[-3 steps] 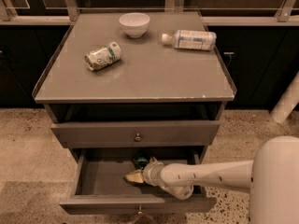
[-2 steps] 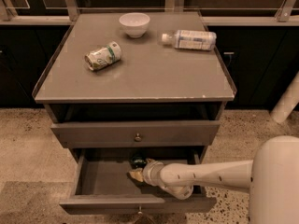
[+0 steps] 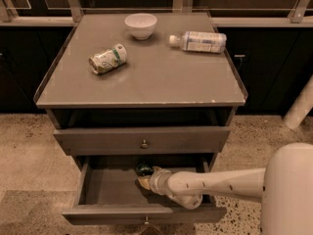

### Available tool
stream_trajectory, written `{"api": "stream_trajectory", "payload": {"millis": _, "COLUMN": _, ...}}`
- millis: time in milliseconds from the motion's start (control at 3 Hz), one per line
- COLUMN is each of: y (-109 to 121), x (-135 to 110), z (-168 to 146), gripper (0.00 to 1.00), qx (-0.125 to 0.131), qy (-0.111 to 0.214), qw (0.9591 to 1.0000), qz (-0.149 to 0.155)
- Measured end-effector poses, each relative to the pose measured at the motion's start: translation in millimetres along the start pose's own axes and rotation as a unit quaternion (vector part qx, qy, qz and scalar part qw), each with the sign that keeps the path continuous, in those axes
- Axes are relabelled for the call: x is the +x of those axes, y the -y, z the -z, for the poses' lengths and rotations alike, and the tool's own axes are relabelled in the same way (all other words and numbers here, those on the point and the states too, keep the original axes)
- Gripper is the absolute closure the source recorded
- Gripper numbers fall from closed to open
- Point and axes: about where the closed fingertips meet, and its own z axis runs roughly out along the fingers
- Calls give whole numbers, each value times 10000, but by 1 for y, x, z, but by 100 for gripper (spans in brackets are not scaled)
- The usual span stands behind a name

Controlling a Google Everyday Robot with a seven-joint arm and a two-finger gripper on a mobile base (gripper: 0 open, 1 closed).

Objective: Pick green can from middle drawer and place on counter

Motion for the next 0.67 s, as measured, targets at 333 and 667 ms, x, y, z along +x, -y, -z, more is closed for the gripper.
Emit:
{"api": "stream_trajectory", "payload": {"millis": 333, "y": -1, "x": -3, "z": 2, "gripper": 100, "qx": -68, "qy": 34, "qw": 10000, "qz": 23}}
{"api": "stream_trajectory", "payload": {"millis": 667, "y": 16, "x": -20, "z": 23, "gripper": 100, "qx": -175, "qy": 245, "qw": 9995, "qz": 24}}
